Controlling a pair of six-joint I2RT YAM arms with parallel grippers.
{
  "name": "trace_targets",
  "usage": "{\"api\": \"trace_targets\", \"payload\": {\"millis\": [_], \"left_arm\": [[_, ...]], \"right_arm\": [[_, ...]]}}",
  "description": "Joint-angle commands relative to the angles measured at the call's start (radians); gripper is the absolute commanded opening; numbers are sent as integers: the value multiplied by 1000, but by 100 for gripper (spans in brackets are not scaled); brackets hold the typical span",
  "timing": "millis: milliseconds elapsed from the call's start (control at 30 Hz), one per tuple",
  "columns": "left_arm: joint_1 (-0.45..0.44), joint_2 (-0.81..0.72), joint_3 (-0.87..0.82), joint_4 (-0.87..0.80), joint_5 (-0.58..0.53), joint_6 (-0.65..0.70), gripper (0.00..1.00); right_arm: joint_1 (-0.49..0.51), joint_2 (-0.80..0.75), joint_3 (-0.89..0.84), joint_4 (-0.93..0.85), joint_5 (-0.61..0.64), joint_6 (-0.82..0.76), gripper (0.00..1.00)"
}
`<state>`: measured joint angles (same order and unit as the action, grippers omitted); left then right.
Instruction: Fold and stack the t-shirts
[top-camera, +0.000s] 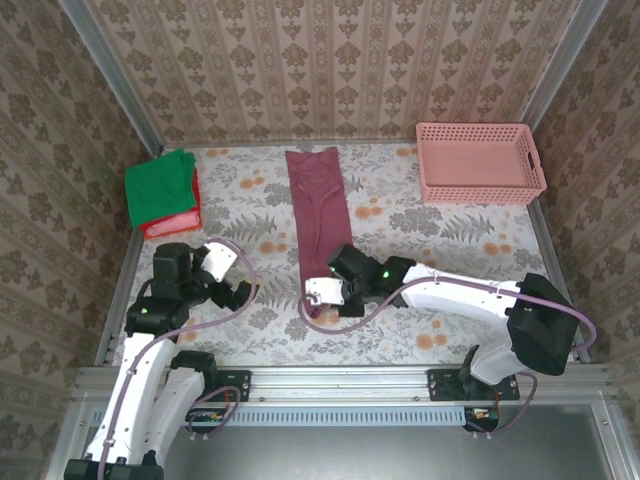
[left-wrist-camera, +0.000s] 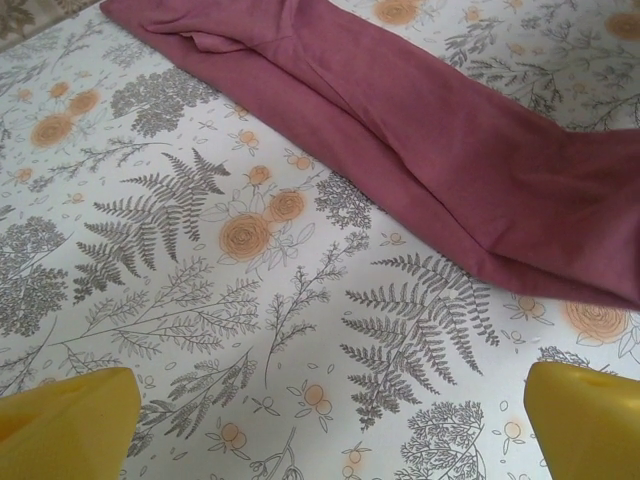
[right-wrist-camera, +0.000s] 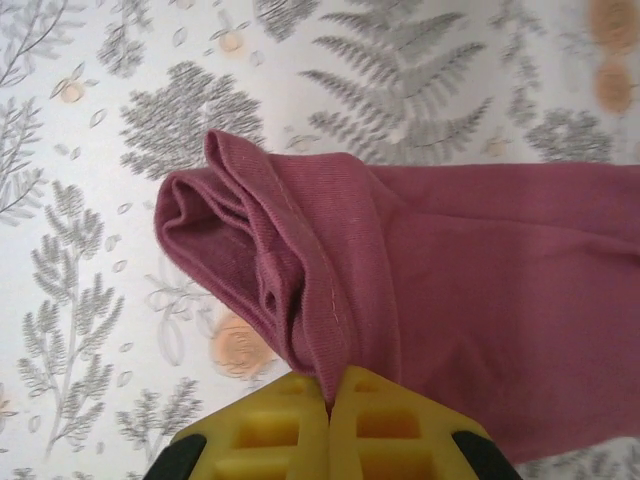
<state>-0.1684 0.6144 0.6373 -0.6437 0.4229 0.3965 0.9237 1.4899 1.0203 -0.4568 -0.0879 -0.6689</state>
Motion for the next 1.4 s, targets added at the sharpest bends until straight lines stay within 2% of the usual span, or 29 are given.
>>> {"api": "trace_targets", "payload": {"millis": [0, 267, 467, 967, 1367], "left_arm": [[7, -14, -23, 10, 33, 52, 100], [9, -15, -66, 53, 50, 99, 100], [10, -12, -83, 73, 51, 114, 100], [14, -4, -93, 89, 78, 121, 100], [14, -2, -99, 105, 93, 123, 100]], "right_arm": [[-65, 56, 103, -73, -53, -82, 0], [-207, 237, 326, -113, -85, -174, 0], [-267, 368, 478, -129, -103, -212, 0], [-318, 605, 736, -164, -111, -244, 0], [-348, 690, 832, -169, -100, -245, 0]]}}
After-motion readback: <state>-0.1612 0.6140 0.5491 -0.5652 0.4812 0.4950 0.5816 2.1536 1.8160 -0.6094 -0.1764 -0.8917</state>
